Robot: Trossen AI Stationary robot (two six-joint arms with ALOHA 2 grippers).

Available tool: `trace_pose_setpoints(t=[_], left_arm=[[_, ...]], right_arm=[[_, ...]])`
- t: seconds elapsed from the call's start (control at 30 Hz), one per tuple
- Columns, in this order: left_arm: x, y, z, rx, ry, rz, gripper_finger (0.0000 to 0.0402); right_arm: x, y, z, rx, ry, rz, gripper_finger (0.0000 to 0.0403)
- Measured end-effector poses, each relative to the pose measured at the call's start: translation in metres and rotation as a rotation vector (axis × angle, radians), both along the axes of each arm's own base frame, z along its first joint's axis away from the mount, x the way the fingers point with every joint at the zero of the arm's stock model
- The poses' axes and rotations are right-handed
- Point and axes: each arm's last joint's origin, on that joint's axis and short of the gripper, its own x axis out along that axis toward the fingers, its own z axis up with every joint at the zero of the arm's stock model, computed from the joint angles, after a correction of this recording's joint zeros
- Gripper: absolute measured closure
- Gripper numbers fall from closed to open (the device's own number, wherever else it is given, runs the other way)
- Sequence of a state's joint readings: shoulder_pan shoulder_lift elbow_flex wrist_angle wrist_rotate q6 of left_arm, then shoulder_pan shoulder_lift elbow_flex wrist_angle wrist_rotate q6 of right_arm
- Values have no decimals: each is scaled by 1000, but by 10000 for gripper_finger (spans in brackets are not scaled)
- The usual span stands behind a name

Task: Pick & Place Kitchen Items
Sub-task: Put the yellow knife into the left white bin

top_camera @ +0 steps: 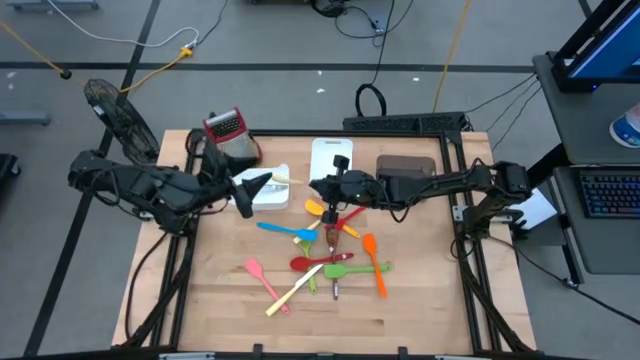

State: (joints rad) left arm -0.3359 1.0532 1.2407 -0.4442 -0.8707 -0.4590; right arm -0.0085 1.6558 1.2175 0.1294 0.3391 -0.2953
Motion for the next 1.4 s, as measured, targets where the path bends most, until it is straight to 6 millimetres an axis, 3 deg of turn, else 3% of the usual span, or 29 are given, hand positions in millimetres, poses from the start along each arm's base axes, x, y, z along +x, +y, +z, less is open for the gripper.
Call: trace_pose_setpoints(t=[0.33,0.5,0.7,0.9,1.4], left_arm=[[7,14,-1,-208,-47,-146,128],[5,26,-11,-389,17,-181,128],[2,38,-25,-667,124,-219,128],[4,45,-26,-759,145,-300,128],[49,61,-59,-974,341,-471,129]], right_arm=[[0,28,12,-659,168,19,403],[0,38,21,-866,208,7,403],[0,41,30,-975,194,-17,403],[1,41,32,-989,183,-20,403],[0,45,35,-986,170,-48,403]])
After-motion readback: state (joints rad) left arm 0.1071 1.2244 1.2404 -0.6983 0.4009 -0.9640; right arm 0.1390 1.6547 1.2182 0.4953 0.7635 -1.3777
